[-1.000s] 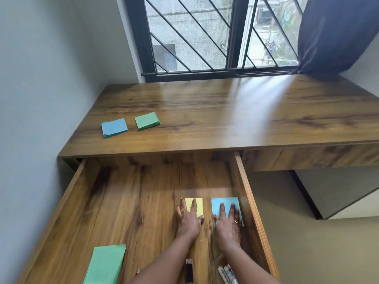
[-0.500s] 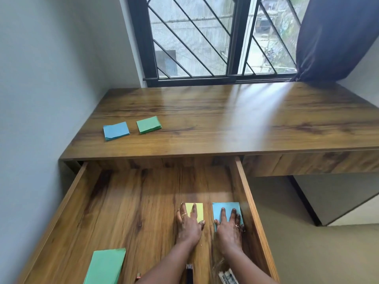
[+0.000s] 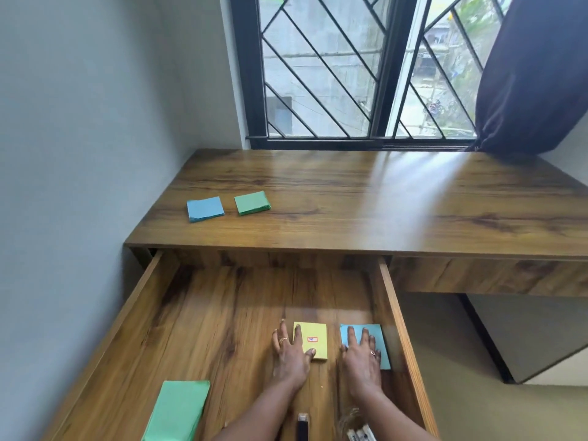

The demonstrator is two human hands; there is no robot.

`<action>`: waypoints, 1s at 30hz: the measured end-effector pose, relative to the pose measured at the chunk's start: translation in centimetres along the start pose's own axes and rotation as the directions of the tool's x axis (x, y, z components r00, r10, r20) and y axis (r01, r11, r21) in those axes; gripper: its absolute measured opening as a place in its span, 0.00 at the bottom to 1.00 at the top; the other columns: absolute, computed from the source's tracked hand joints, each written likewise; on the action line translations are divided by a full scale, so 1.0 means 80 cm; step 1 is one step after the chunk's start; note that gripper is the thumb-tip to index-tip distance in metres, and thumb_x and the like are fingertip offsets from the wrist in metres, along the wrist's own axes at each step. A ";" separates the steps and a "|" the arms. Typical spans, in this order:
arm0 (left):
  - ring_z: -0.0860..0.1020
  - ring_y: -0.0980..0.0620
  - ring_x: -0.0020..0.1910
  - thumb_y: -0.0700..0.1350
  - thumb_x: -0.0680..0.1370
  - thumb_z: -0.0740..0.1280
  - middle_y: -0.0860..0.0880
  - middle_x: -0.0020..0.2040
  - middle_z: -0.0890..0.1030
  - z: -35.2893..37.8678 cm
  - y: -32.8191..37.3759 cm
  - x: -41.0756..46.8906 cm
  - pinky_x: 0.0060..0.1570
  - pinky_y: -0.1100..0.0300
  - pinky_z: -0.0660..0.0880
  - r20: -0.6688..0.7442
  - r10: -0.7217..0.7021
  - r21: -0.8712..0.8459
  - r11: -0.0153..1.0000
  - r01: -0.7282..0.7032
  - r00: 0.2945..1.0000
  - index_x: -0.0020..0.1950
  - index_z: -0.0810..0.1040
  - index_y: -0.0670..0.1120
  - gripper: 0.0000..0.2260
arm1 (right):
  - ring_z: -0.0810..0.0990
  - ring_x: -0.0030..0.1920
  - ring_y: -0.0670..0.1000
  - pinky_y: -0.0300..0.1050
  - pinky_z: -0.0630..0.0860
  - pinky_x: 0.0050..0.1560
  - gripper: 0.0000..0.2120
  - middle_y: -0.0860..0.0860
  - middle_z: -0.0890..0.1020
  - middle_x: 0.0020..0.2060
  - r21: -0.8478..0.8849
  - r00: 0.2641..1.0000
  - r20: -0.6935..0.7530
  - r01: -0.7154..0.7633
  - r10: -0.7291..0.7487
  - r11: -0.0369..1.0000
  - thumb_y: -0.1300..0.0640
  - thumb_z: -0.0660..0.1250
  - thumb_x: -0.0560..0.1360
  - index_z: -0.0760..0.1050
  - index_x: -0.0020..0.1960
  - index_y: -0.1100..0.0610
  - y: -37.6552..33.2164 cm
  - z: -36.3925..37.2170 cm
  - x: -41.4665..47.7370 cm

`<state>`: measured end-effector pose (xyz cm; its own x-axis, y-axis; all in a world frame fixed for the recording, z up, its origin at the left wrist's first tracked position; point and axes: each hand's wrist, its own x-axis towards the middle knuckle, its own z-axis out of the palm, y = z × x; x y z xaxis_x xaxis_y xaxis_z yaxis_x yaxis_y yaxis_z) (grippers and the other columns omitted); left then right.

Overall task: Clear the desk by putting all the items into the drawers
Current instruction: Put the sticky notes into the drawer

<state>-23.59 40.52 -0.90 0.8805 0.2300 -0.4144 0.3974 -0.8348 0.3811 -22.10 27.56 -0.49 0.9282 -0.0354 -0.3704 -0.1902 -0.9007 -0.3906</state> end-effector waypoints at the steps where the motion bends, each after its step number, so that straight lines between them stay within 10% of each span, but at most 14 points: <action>1: 0.38 0.43 0.77 0.54 0.81 0.57 0.47 0.78 0.36 -0.007 -0.004 -0.003 0.75 0.47 0.51 -0.017 -0.001 0.010 1.000 0.001 1.000 0.78 0.46 0.51 0.30 | 0.43 0.77 0.58 0.53 0.47 0.75 0.25 0.57 0.45 0.77 -0.008 1.000 -0.009 0.007 -0.007 1.000 0.55 0.49 0.82 0.46 0.77 0.52 -0.007 0.001 -0.001; 12: 0.41 0.44 0.78 0.52 0.82 0.55 0.48 0.79 0.40 -0.212 -0.099 0.046 0.75 0.49 0.52 -0.286 -0.046 -0.036 0.999 0.037 0.957 0.78 0.52 0.49 0.26 | 0.56 0.76 0.54 0.47 0.58 0.73 0.22 0.55 0.59 0.75 -0.036 0.941 -0.194 0.275 -0.277 0.961 0.54 0.51 0.82 0.58 0.75 0.54 -0.192 -0.030 0.038; 17: 0.50 0.42 0.77 0.51 0.82 0.55 0.45 0.78 0.51 -0.307 -0.144 0.129 0.74 0.49 0.54 -0.348 -0.036 -0.012 0.999 0.035 0.937 0.76 0.57 0.46 0.23 | 0.79 0.55 0.57 0.46 0.74 0.51 0.14 0.56 0.82 0.54 -0.083 0.903 -0.304 0.291 -0.302 0.953 0.56 0.53 0.80 0.73 0.60 0.55 -0.282 -0.062 0.092; 22: 0.60 0.42 0.73 0.52 0.82 0.54 0.40 0.74 0.63 -0.370 -0.173 0.222 0.71 0.51 0.57 -0.367 -0.039 0.076 0.995 0.072 0.929 0.74 0.61 0.41 0.24 | 0.74 0.60 0.60 0.48 0.71 0.58 0.16 0.58 0.75 0.60 0.071 0.915 -0.331 0.266 -0.229 0.961 0.55 0.58 0.80 0.72 0.64 0.59 -0.355 -0.074 0.167; 30: 0.53 0.43 0.77 0.56 0.79 0.61 0.41 0.77 0.54 -0.428 -0.167 0.333 0.74 0.51 0.53 -0.264 0.036 0.107 0.994 -0.007 0.964 0.77 0.52 0.41 0.34 | 0.67 0.65 0.63 0.54 0.66 0.64 0.29 0.62 0.68 0.63 0.292 0.964 -0.267 0.075 0.006 0.953 0.43 0.65 0.74 0.64 0.66 0.60 -0.427 -0.074 0.275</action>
<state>3.39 74.95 11.25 0.9310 0.3240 -0.1680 0.3609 -0.8853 0.2932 6.73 55.00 9.66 0.9788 -0.1546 -0.1341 -0.2047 -0.7349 -0.6465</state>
